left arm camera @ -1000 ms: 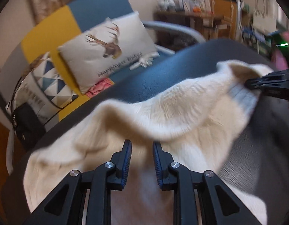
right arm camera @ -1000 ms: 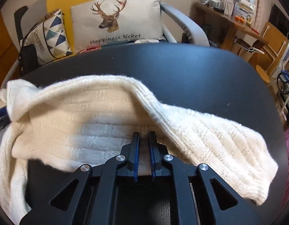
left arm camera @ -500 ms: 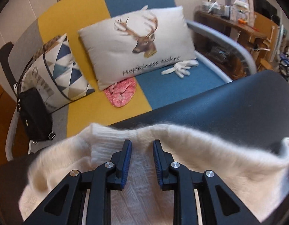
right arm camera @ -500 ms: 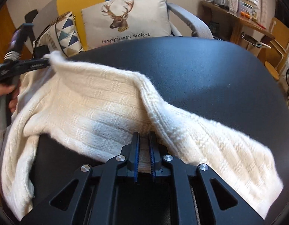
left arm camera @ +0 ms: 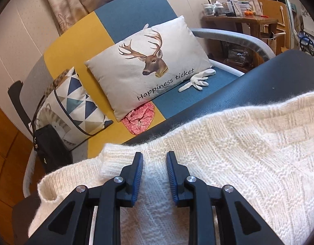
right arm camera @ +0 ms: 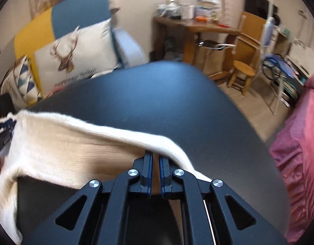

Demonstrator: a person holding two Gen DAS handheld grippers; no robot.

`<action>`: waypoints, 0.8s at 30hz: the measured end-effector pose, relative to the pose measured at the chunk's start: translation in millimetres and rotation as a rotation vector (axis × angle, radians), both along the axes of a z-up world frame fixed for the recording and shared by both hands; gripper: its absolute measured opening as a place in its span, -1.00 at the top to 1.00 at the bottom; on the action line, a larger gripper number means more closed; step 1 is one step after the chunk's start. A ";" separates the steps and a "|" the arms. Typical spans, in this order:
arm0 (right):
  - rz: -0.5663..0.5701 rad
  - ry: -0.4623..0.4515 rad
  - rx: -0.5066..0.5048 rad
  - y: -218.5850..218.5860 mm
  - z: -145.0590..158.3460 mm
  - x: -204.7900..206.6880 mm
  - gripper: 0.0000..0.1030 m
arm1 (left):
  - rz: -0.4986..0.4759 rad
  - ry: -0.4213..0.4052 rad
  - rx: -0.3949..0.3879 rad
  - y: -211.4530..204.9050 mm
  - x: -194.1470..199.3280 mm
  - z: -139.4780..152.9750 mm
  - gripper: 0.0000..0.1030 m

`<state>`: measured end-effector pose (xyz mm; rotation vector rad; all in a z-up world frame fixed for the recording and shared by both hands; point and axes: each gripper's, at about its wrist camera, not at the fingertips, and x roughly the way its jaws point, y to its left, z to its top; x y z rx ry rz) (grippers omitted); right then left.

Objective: Fold clothes

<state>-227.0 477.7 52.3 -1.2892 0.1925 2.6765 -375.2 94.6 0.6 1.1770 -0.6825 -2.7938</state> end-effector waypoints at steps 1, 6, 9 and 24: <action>-0.004 0.006 0.007 1.2 4.2 7.4 0.85 | -0.003 0.001 -0.002 -0.1 1.2 -0.3 0.53; 0.054 -0.012 0.056 -8.6 8.5 35.6 0.85 | -0.012 -0.001 0.018 -5.1 9.2 -0.1 0.53; 0.109 -0.028 0.123 -16.5 0.5 43.4 0.85 | -0.013 -0.005 0.040 -11.2 18.1 0.7 0.53; -0.067 0.104 -0.003 30.1 20.1 -25.7 0.85 | 0.013 -0.009 0.113 -39.0 46.4 1.8 0.52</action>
